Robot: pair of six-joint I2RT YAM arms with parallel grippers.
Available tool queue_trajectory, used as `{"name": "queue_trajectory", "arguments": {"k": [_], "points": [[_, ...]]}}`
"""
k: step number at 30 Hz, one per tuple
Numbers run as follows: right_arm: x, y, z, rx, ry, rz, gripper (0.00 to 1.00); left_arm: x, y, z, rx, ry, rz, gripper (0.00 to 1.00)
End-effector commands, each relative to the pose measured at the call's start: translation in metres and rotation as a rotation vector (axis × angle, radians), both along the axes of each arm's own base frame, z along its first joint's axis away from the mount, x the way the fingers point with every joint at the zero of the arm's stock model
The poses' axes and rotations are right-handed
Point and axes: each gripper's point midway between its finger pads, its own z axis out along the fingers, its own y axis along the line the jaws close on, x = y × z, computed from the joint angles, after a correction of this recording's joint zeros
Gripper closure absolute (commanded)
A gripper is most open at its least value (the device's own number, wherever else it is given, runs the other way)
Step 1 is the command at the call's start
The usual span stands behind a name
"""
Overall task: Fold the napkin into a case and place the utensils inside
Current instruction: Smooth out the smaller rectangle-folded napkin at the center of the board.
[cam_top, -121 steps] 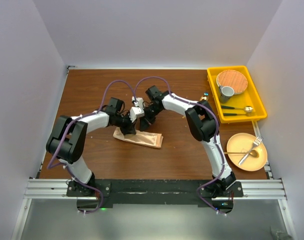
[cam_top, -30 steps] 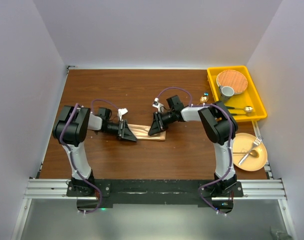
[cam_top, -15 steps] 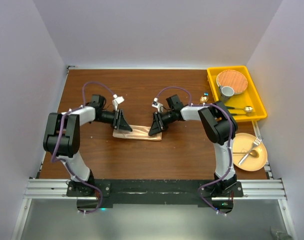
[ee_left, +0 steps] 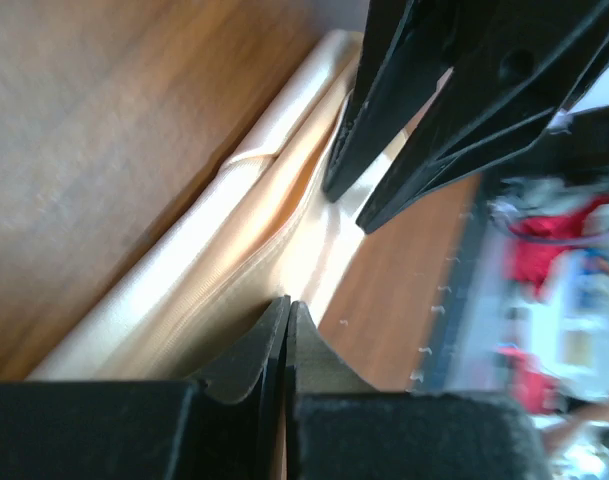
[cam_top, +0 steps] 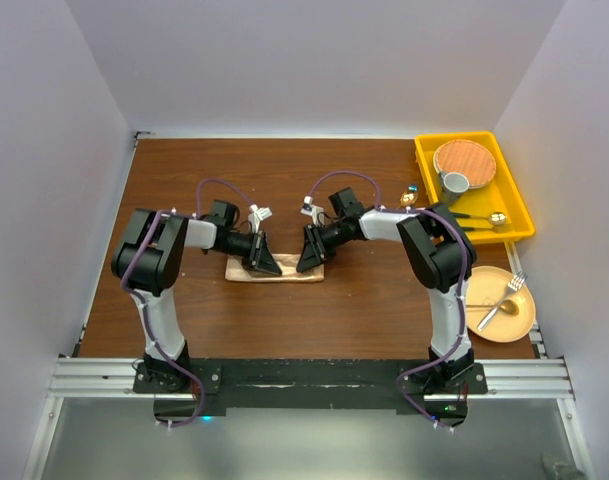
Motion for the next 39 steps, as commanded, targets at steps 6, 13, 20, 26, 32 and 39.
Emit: {"name": "queue_trajectory", "arguments": {"k": [6, 13, 20, 26, 32, 39], "points": [[-0.039, 0.032, 0.055, 0.050, 0.059, -0.017, 0.67, -0.007, 0.024, -0.041, 0.109, 0.135, 0.121, 1.00], [-0.025, 0.003, -0.010, -0.064, 0.156, -0.112, 0.68, -0.007, 0.026, -0.043, 0.116, 0.144, 0.116, 1.00], [-0.024, -0.024, -0.037, -0.126, 0.204, -0.138, 0.68, -0.007, 0.026, -0.035, 0.083, 0.089, 0.063, 0.99], [-0.018, -0.018, -0.023, -0.094, 0.176, -0.118, 0.68, -0.001, 0.024, -0.016, 0.060, -0.038, -0.004, 0.96], [0.007, -0.011, 0.059, 0.055, 0.029, -0.081, 0.57, -0.013, 0.023, -0.022, 0.083, -0.086, -0.094, 0.96], [0.034, -0.033, 0.072, -0.015, -0.178, -0.091, 0.46, -0.001, 0.016, 0.004, 0.034, -0.226, -0.185, 0.83]]}}
